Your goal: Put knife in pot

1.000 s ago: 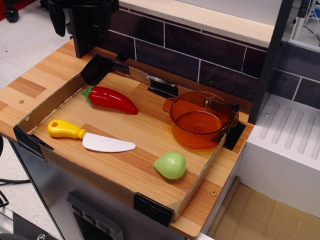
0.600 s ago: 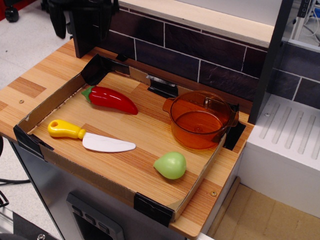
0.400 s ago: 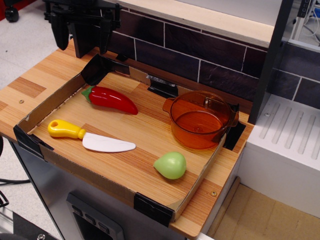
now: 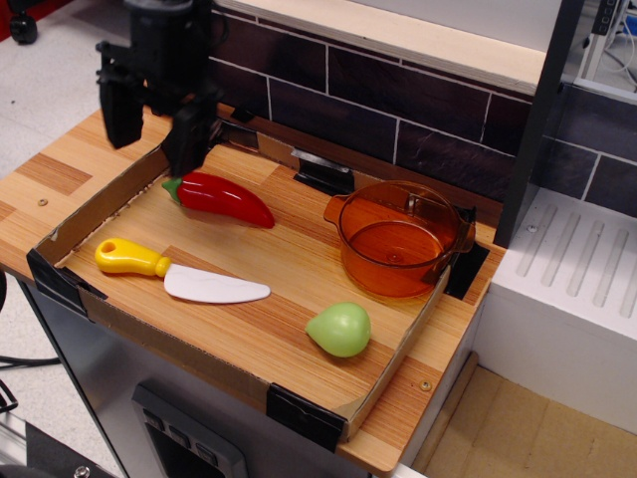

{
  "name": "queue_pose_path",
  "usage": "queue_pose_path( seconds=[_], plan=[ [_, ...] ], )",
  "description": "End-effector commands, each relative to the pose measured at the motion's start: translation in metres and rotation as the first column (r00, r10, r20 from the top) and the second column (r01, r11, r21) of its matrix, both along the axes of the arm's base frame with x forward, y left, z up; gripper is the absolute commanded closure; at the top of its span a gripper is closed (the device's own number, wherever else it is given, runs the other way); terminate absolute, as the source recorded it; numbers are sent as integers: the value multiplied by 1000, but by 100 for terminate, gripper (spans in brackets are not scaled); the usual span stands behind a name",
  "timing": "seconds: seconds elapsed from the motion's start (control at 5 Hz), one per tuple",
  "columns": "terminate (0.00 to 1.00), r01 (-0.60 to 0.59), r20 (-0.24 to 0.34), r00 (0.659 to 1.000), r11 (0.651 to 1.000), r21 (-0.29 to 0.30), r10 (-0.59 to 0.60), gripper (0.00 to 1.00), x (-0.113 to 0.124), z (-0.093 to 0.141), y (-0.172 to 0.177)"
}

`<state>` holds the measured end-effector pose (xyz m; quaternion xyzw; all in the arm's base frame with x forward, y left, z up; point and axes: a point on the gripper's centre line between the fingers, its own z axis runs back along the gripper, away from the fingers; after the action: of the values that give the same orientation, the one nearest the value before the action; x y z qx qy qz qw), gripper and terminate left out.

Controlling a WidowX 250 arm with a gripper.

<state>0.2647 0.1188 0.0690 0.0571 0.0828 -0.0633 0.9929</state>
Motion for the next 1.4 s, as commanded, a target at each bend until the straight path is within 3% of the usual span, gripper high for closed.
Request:
queue_pose_path(
  seconds=[0.0, 0.2, 0.4, 0.8, 1.2],
  plan=[
    [0, 461, -42, 886, 887, -5, -461, 0, -28, -2, 17],
    [0, 665, -99, 741, 746, -27, -665, 0, -37, -11, 26],
    [0, 758, -45, 653, 653, 16, -756, 0, -36, -18, 28],
    [0, 750, -10, 661, 661, -1, -750, 0, -34, -25, 27],
    [0, 740, -54, 671, 672, -12, -740, 0, -30, -47, 24]
  ],
)
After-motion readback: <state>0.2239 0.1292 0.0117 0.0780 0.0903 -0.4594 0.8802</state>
